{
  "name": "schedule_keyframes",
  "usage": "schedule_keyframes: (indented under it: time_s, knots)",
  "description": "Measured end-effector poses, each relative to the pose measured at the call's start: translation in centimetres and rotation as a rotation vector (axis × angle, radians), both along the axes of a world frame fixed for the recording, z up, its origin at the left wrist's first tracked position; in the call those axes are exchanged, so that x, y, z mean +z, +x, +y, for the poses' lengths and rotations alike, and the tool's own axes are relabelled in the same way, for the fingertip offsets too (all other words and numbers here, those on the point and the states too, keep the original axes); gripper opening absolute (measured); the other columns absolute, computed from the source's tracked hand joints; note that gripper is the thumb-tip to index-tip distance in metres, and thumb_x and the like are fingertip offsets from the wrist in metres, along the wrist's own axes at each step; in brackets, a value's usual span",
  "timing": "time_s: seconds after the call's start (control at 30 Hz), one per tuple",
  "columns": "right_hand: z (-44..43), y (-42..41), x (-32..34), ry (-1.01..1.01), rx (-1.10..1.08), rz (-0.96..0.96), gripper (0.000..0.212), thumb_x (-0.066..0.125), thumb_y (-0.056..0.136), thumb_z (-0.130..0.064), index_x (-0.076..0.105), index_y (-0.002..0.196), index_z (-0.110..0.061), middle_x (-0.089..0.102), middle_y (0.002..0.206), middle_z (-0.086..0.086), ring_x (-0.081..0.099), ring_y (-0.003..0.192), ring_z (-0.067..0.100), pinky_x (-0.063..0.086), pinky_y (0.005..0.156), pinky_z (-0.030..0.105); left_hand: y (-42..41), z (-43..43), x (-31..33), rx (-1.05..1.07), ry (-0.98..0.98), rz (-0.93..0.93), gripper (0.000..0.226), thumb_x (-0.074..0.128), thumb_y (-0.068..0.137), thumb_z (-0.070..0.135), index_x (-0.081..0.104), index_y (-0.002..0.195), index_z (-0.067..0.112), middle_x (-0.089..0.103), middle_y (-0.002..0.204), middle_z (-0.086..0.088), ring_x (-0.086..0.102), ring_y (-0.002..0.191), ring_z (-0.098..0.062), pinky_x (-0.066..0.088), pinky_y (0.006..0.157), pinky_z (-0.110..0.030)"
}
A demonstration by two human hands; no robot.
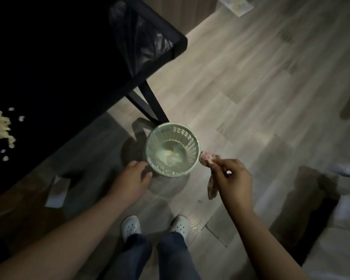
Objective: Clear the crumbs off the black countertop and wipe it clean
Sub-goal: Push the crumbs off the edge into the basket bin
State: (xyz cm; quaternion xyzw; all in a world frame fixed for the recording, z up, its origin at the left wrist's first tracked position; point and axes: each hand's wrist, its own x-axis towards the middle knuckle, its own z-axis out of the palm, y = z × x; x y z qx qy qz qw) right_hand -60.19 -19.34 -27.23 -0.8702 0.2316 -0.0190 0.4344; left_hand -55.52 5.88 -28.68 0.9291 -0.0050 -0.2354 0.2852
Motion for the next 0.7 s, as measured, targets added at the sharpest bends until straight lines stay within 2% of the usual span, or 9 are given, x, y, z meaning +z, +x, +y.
schedule_keyframes:
  time_s: [0.1,0.17,0.27,0.4,0.43,0.5,0.6,0.7]
  knots:
    - [-0.9,0.9,-4.0,-0.019,-0.012,-0.006,0.012,0.065,0.086,-0.022,0.075,0.09,-0.021,0.064,0.087,-0.005,0.061,0.082,0.004,0.04,0.07,0.004,0.8,-0.5,-4.8,0.003,0.072,0.021,0.037,0.058,0.09,0.024,0.056,0.121,0.004,0.056,0.115,-0.017,0.057,0.104,-0.031,0.045,0.09,-0.035]
    - [-1.2,1.4,-6.4,-0.03,-0.012,-0.032,0.011,0.065,0.086,-0.02,0.076,0.088,-0.021,0.064,0.086,-0.005,0.059,0.082,-0.002,0.037,0.068,0.0,1.1,-0.6,-7.9,-0.006,0.12,0.027,0.037,0.058,0.089,0.026,0.056,0.119,0.004,0.056,0.115,-0.017,0.057,0.104,-0.032,0.045,0.09,-0.037]
    - [-1.5,2.2,-9.8,-0.038,0.002,-0.06,0.011,0.065,0.086,-0.018,0.076,0.087,-0.021,0.063,0.084,-0.003,0.058,0.082,-0.005,0.036,0.067,0.0,1.6,-0.6,-12.1,-0.018,0.181,0.04,0.04,0.057,0.09,0.03,0.055,0.12,0.004,0.055,0.117,-0.018,0.057,0.104,-0.034,0.046,0.09,-0.041]
    - [-1.7,3.7,-14.2,-0.048,0.013,-0.098,0.011,0.065,0.085,-0.019,0.076,0.087,-0.018,0.064,0.084,-0.001,0.062,0.079,0.009,0.041,0.073,0.007,2.4,-0.7,-17.3,0.04,0.18,0.063,0.045,0.058,0.09,0.031,0.051,0.122,0.001,0.051,0.122,-0.02,0.054,0.11,-0.034,0.044,0.094,-0.039]
    - [-1.7,4.1,-15.2,-0.046,0.015,-0.11,0.012,0.064,0.085,-0.02,0.076,0.087,-0.018,0.065,0.083,0.0,0.062,0.078,0.009,0.043,0.074,0.009,2.7,-0.8,-18.6,0.05,0.183,0.061,0.045,0.058,0.09,0.031,0.05,0.122,0.0,0.05,0.123,-0.021,0.052,0.112,-0.035,0.043,0.096,-0.037]
    - [-1.5,4.7,-17.1,-0.052,0.013,-0.138,0.012,0.065,0.085,-0.02,0.076,0.088,-0.018,0.066,0.084,0.0,0.06,0.081,0.004,0.038,0.073,0.004,3.1,-1.0,-21.0,0.09,0.186,0.074,0.046,0.059,0.089,0.03,0.05,0.121,-0.001,0.048,0.122,-0.023,0.05,0.113,-0.037,0.04,0.095,-0.035]
    - [-0.9,5.4,-19.7,-0.031,-0.004,-0.188,0.012,0.068,0.084,-0.018,0.076,0.091,-0.018,0.064,0.088,-0.004,0.058,0.082,0.0,0.035,0.071,-0.001,3.6,-1.7,-24.2,0.163,0.154,0.098,0.042,0.06,0.088,0.031,0.05,0.118,0.003,0.048,0.119,-0.021,0.052,0.107,-0.037,0.041,0.088,-0.034]
    - [-0.3,5.9,-22.2,0.001,-0.018,-0.209,0.011,0.069,0.083,-0.016,0.076,0.092,-0.018,0.063,0.089,-0.007,0.058,0.082,-0.003,0.037,0.071,0.0,4.1,-2.3,-27.1,0.235,0.134,0.104,0.053,0.066,0.083,0.032,0.046,0.123,0.004,0.044,0.121,-0.02,0.053,0.107,-0.037,0.043,0.089,-0.036]
